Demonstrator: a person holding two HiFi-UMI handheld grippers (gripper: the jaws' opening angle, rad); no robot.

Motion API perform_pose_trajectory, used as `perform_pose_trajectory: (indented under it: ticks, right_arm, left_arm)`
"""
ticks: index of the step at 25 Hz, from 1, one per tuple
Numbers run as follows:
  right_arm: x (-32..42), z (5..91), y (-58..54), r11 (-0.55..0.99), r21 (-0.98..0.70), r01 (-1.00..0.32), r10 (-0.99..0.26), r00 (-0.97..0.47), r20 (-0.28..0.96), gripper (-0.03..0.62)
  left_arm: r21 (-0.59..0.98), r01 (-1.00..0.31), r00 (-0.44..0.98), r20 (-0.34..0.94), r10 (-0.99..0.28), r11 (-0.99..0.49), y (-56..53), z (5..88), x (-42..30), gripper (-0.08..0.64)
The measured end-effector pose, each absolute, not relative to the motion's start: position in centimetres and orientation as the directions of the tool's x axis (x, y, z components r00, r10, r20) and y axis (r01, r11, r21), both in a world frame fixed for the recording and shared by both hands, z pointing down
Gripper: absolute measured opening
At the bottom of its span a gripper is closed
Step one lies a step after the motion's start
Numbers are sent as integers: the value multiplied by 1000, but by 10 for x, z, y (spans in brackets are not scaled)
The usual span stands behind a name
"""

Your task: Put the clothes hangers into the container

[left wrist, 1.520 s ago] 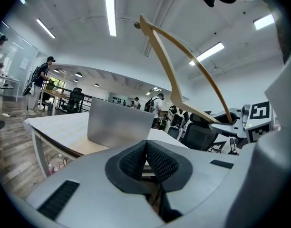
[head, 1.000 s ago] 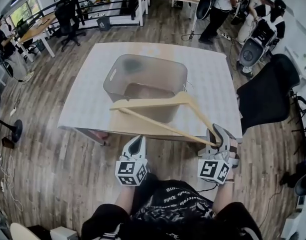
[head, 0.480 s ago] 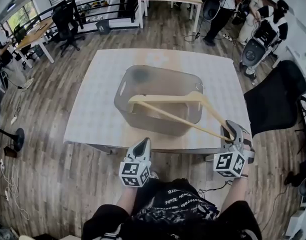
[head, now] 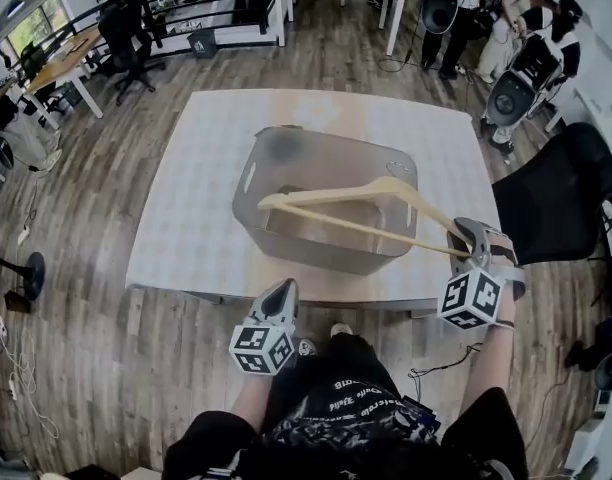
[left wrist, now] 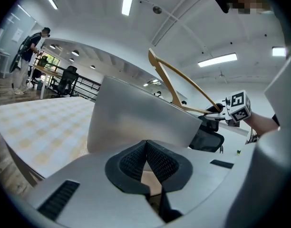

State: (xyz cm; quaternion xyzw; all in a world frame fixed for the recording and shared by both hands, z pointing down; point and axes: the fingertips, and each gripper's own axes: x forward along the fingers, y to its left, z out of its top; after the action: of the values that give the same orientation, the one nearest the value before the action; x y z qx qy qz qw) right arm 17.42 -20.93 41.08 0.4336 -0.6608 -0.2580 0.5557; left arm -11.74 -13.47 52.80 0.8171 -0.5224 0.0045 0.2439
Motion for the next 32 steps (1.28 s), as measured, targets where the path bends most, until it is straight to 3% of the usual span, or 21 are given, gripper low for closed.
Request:
perform_pose_trajectory:
  ticks: [17,32]
  right_arm:
    - [144,419,-287,655,750,-88,-754,-24,656,72]
    - [129,444,-306,752,659,1,-659,-17,752,72]
  left_arm:
    - [448,-867,385,329,-862,-216,-165,549,-127,20]
    - [367,-918,305,400,-864,-154,-171,559,-134,20]
